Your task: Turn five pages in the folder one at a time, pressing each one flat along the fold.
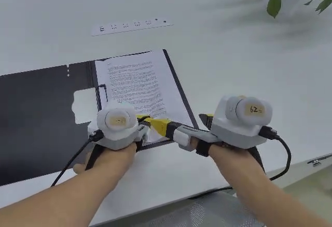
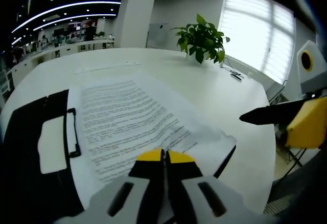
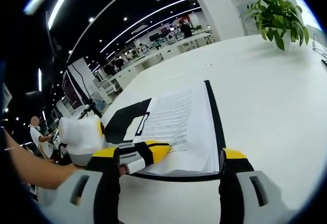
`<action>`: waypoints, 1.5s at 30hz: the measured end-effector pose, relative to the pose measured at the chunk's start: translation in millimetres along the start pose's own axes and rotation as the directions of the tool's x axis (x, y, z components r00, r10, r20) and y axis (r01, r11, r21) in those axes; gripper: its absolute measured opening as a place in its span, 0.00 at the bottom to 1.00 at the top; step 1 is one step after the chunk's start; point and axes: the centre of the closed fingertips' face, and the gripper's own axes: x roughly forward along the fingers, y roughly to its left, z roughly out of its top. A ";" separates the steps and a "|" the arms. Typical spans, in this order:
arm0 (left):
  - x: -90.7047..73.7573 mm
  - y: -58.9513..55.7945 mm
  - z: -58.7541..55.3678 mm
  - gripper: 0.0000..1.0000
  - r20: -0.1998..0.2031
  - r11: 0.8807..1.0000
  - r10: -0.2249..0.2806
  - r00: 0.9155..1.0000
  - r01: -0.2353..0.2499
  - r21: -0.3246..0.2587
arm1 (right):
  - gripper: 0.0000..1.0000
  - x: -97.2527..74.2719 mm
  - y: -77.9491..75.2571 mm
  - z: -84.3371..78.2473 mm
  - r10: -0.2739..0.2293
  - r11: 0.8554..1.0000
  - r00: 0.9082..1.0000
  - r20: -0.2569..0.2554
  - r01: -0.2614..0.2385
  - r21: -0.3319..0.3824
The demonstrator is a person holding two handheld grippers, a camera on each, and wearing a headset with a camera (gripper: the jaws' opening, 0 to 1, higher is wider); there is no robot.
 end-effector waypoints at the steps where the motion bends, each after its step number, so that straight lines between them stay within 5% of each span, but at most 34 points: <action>1: -0.5 -0.1 -0.2 0.00 0.001 1.000 0.000 1.000 0.000 0.000 | 0.75 0.9 -1.2 -1.6 -0.004 1.000 1.000 -0.006 0.004 0.008; 9: -0.8 -0.3 0.0 0.00 0.003 1.000 -0.002 1.000 0.002 -0.001 | 0.55 9.8 -8.8 -14.1 -0.014 0.998 0.999 -0.052 0.016 0.053; 20: -1.5 -0.7 0.3 0.00 0.008 1.000 -0.004 1.000 0.004 -0.001 | 0.47 18.2 -16.2 -27.8 -0.028 0.996 0.995 -0.099 0.035 0.077; 38: -1.1 -0.5 -0.2 0.00 0.000 1.000 0.003 1.000 -0.003 0.001 | 0.03 17.2 -38.4 -38.2 -0.112 0.987 0.984 -0.141 0.127 0.097; 45: -1.2 -0.7 0.2 0.01 -0.011 1.000 0.015 1.000 -0.015 -0.011 | 0.00 17.9 -40.7 -37.7 -0.123 0.983 0.984 -0.131 0.139 0.122</action>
